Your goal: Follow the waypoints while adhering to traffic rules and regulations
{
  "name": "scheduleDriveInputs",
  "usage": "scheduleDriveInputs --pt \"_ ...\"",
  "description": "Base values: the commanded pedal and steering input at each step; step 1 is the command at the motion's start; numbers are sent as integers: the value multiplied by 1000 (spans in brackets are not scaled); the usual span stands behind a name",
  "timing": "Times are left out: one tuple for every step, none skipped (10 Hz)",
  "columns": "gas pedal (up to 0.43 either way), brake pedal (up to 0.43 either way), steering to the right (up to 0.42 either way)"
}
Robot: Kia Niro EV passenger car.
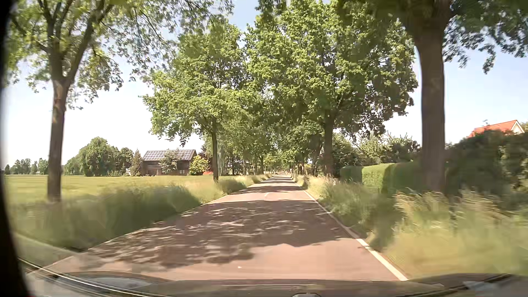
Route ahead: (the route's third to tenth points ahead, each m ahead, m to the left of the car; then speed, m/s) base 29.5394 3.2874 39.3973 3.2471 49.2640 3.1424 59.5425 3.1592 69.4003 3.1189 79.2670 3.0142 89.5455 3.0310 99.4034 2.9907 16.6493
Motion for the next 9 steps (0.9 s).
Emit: scheduleDriveInputs --pt "197 0 -2" --pt "197 0 -2" --pt "197 0 -2" --pt "197 0 -2" --pt "197 0 -2" --pt "197 0 -2" --pt "197 0 -2" --pt "197 0 -2" --pt "197 0 -2"
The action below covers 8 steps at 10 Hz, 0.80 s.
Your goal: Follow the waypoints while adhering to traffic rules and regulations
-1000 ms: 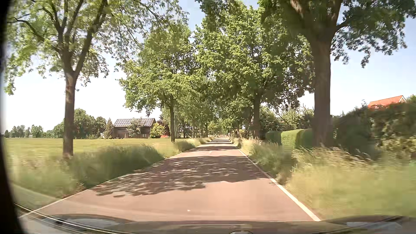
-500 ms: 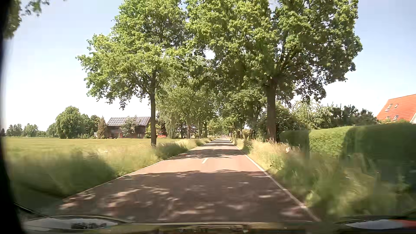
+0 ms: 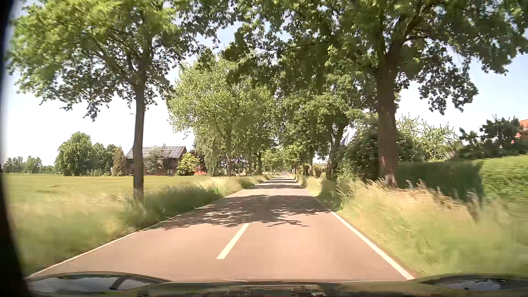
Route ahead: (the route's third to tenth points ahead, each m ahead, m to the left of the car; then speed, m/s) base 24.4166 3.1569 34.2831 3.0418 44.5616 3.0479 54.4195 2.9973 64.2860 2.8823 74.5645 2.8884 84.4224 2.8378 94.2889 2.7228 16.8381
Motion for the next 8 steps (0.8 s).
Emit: scheduleDriveInputs --pt "189 0 -2" --pt "189 0 -2" --pt "189 0 -2" --pt "189 0 -2" --pt "177 0 0" --pt "169 0 4" --pt "169 0 4" --pt "169 0 4"
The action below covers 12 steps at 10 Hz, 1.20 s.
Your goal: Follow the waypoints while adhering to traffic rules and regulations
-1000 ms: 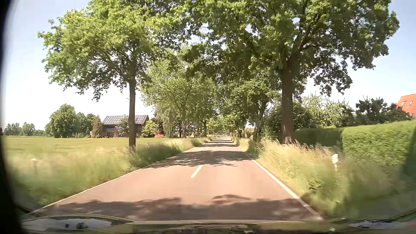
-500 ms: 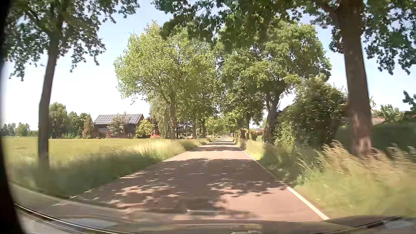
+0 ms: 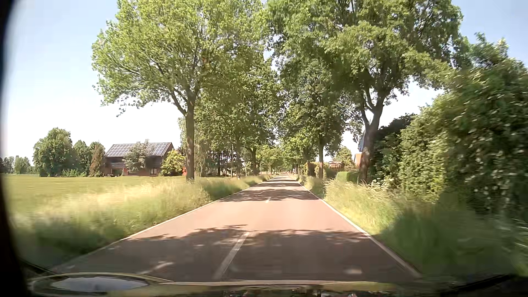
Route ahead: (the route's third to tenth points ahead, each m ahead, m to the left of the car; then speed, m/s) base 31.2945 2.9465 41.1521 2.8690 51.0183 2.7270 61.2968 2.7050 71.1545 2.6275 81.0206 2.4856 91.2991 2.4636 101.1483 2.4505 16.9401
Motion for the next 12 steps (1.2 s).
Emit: scheduleDriveInputs --pt "169 0 4" --pt "169 0 4" --pt "169 0 4" --pt "169 0 4" --pt "169 0 4" --pt "169 0 3" --pt "169 0 3" --pt "169 0 2" --pt "169 0 2" --pt "169 0 1" --pt "169 0 0" --pt "169 0 0"
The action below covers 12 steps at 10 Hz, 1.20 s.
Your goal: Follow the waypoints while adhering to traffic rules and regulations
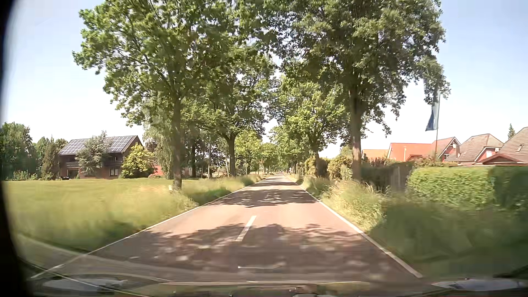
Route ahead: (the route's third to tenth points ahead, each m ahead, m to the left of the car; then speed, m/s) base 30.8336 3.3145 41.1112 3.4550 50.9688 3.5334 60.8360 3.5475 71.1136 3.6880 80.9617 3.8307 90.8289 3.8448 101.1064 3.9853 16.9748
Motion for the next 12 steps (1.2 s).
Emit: scheduleDriveInputs --pt "169 0 -1" --pt "169 0 -1" --pt "169 0 -1" --pt "169 0 0" --pt "169 0 0" --pt "169 0 0" --pt "169 0 0" --pt "169 0 0" --pt "169 0 0" --pt "169 0 0" --pt "169 0 0" --pt "169 0 0"
